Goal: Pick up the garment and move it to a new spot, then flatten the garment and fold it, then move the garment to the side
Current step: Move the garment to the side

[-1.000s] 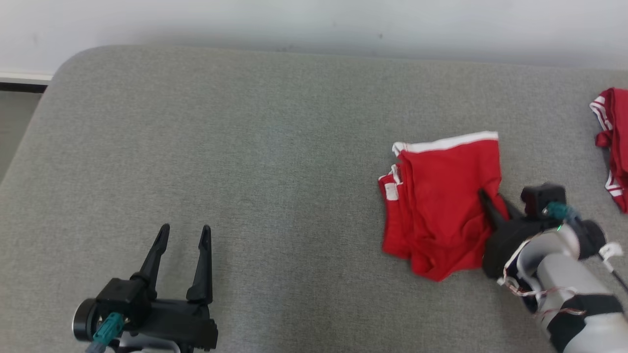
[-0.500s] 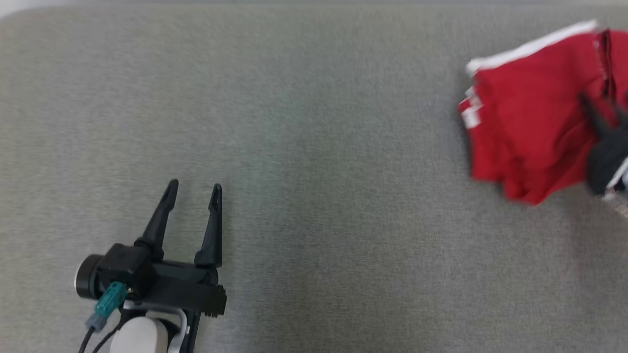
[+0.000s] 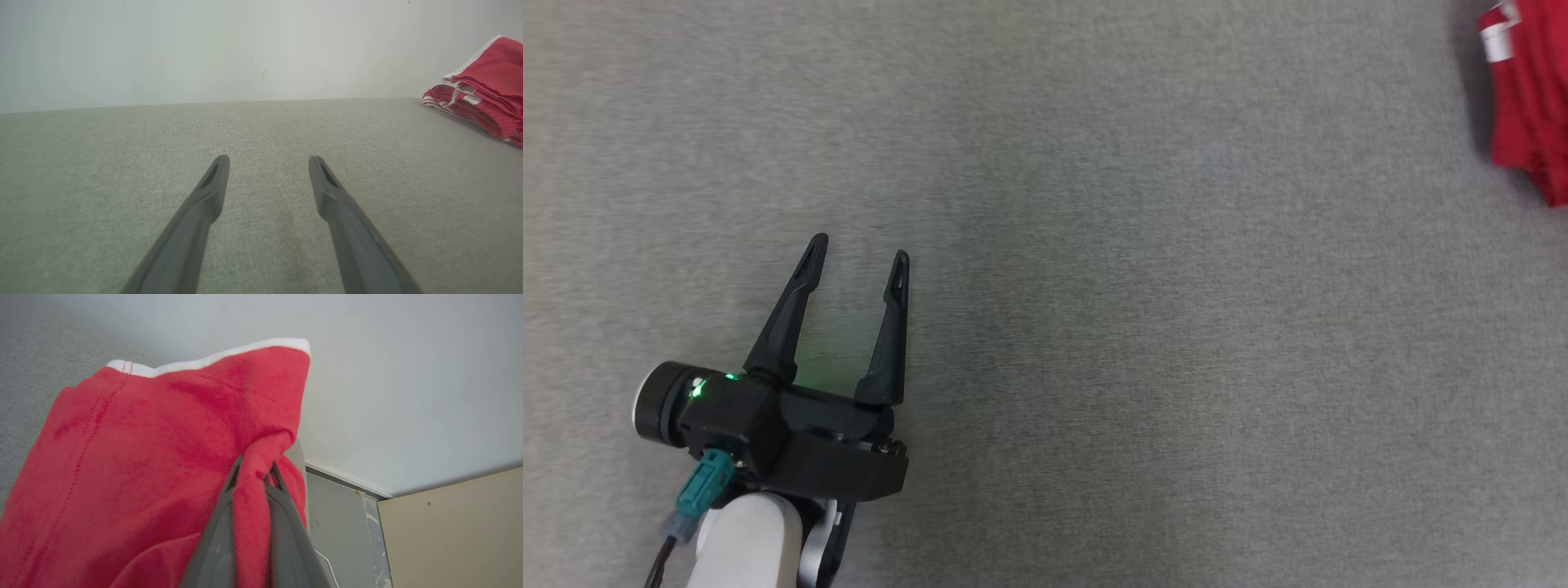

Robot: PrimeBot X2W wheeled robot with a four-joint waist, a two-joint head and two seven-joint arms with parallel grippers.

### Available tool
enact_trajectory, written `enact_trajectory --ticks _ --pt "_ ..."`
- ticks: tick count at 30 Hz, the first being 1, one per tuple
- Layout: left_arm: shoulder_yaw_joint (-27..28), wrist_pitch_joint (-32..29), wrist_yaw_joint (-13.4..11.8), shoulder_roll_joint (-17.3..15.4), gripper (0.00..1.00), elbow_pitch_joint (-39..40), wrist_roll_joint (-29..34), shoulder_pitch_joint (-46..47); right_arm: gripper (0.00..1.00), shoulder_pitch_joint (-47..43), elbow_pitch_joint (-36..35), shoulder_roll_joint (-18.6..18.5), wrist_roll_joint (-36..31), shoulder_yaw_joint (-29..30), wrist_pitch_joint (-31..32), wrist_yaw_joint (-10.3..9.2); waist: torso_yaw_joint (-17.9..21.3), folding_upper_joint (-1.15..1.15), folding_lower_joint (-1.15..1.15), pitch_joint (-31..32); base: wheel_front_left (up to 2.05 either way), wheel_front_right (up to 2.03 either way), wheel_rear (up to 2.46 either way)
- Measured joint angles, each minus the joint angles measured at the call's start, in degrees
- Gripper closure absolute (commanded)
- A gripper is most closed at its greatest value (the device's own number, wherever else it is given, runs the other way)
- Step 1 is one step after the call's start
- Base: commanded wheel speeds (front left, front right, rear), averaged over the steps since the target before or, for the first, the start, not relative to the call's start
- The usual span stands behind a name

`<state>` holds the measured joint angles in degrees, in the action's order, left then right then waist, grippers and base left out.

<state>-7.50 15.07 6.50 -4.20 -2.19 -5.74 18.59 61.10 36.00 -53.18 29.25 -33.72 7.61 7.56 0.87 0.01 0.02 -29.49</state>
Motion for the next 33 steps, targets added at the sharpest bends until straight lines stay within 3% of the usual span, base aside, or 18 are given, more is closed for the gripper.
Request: enact_trajectory --ticks 6,11,12,13,14,15,22,29,33 --pt "-0.89 0.0 0.08 -0.46 0.0 2.15 0.2 0.03 1.0 3.0 1.35 -3.52 0.52 -1.75 0.93 0.0 1.99 0.0 0.0 -2.56 0.0 0.0 0.0" --pt "-1.24 0.0 0.12 -0.8 0.0 2.92 0.18 0.2 1.0 4.42 4.89 -3.72 -0.12 -2.7 -0.23 0.0 2.42 -0.01 -0.01 -3.76 0.0 0.0 0.0" --pt "-1.23 0.0 0.12 -0.91 0.0 3.02 0.18 0.26 0.85 4.79 5.67 -3.43 -0.26 -2.74 -0.66 0.0 2.4 -0.01 -0.01 -3.92 0.0 0.0 0.0" --pt "-1.24 0.0 0.12 -1.0 0.0 3.03 0.14 0.3 0.53 5.16 6.46 -3.01 -0.66 -2.7 -1.24 0.0 2.37 -0.01 -0.01 -4.06 0.0 0.0 0.0" --pt "-1.2 0.0 0.12 -1.09 0.0 3.01 0.14 0.3 0.53 5.72 7.34 -2.45 -1.26 -2.53 -2.33 0.0 2.33 0.0 -0.01 -4.2 0.0 0.0 0.0" --pt "-1.14 0.0 0.11 -1.15 0.0 3.0 0.13 0.3 0.0 6.37 8.16 -1.92 -2.01 -2.31 -3.25 0.01 2.27 -0.01 -0.01 -4.32 0.0 0.0 0.0" --pt "-0.2 0.0 -0.44 -1.14 0.0 2.34 -0.51 -0.06 0.0 9.24 13.22 2.13 -8.25 -0.89 -8.68 0.0 1.99 0.0 -0.01 -3.25 0.0 0.0 0.0" --pt "2.18 0.0 -1.38 -1.1 0.0 0.66 -1.34 -2.76 0.0 8.11 14.67 6.75 -8.61 0.98 -15.95 0.0 1.92 -0.01 -0.02 0.98 0.0 0.0 0.0" --pt "3.93 0.0 -2.01 -1.1 0.0 -0.21 -1.79 -5.77 0.0 4.27 13.85 11.17 -7.1 2.86 -20.18 0.0 1.82 -0.02 -0.02 4.52 0.0 0.0 0.0"
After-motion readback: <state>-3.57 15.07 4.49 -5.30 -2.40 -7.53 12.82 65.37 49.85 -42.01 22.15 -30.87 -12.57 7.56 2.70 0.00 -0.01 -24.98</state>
